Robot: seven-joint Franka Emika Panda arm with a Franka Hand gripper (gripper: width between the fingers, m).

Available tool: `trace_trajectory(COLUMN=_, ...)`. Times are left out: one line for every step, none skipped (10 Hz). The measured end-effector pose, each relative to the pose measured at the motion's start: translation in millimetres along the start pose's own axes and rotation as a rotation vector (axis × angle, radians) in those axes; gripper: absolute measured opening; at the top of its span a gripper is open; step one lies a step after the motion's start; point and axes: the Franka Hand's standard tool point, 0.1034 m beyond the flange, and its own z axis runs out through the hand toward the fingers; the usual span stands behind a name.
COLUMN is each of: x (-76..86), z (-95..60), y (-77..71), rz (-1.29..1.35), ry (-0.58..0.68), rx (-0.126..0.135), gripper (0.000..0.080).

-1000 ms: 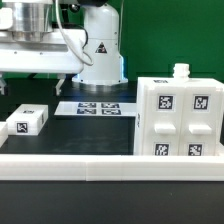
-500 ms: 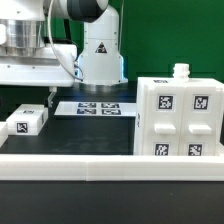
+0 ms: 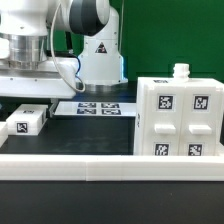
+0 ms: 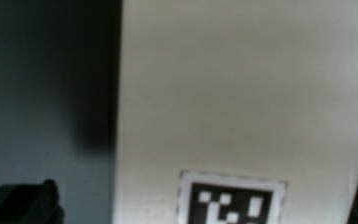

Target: Assemble cabinet

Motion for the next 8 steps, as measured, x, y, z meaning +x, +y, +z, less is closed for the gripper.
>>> trace_trajectory(x=-0.7, z=1.7, y=-1.3, rz=-0.002, ry=-0.003, rx=0.001, gripper=0.0797)
trace_trajectory(x=-0.1, z=1.3, y=-2.0, rz=-0.004, ry=-0.003, rx=0.001, gripper=0.0797)
trace_trajectory(x=0.2, z=1.3, y=-2.7, rz=-0.006, ry=-0.003, rx=0.001, gripper=0.0694)
trace_trajectory(x=0.2, z=1.3, y=-2.6, rz=-0.006, ry=-0.003, rx=0.001, gripper=0.0557)
trace_trajectory(x=0.2, z=1.3, y=-2.6, rz=-0.006, ry=-0.003, rx=0.001, gripper=0.0558)
trace_trajectory(x=0.2, z=1.3, y=-2.6, rz=-0.006, ry=-0.003, rx=0.001, gripper=0.0558)
trace_trajectory(x=0.2, z=1.3, y=-2.6, rz=-0.006, ry=-0.003, rx=0.001, gripper=0.0558)
trace_trajectory(x=0.2, z=1.3, y=-2.6, rz=-0.006, ry=-0.003, rx=0.001, gripper=0.0558)
